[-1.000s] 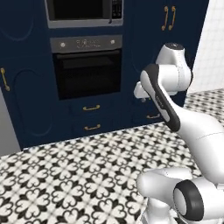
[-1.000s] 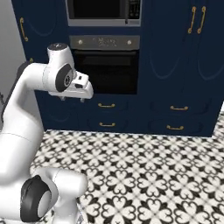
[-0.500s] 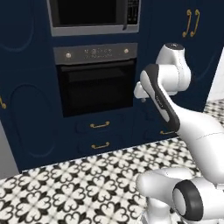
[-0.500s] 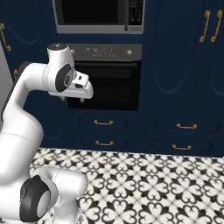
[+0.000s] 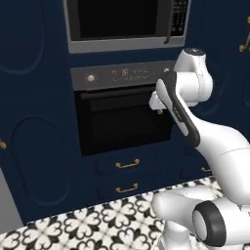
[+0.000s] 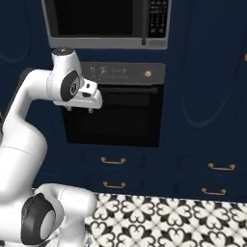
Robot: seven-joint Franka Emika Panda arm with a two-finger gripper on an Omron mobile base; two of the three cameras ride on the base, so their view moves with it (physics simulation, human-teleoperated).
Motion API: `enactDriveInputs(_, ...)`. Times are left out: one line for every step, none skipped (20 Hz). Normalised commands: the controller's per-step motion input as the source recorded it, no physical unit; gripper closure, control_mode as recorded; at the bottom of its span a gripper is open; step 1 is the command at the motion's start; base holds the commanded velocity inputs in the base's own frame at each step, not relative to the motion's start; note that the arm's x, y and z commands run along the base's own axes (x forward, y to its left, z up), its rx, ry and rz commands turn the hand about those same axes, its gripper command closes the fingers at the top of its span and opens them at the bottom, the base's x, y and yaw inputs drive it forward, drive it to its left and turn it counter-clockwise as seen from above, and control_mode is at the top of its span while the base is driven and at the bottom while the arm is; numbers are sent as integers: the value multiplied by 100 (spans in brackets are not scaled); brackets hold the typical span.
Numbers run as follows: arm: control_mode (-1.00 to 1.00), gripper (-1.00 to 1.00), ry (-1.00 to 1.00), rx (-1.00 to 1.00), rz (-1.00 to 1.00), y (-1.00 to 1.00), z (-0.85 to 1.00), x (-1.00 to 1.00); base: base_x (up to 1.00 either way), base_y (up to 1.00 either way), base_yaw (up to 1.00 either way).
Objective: Navigate to the microwave.
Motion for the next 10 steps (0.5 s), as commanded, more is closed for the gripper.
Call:
enactDriveInputs(100,-100,0,0,0,0,0,0,100,21,2)
enactDriveInputs(100,-100,0,0,0,0,0,0,100,19,1)
enactDriveInputs(100,-100,0,0,0,0,0,0,100,17,1)
enactDriveInputs(100,-100,0,0,0,0,0,0,100,16,1)
enactDriveInputs(100,-100,0,0,0,0,0,0,100,14,2)
enactDriveInputs(100,-100,0,0,0,0,0,0,100,13,2)
enactDriveInputs(100,-100,0,0,0,0,0,0,100,13,5)
enactDriveInputs(100,-100,0,0,0,0,0,0,91,13,5)
enactDriveInputs(100,-100,0,0,0,0,0,0,91,13,5)
enactDriveInputs(100,-100,0,0,0,0,0,0,97,11,5)
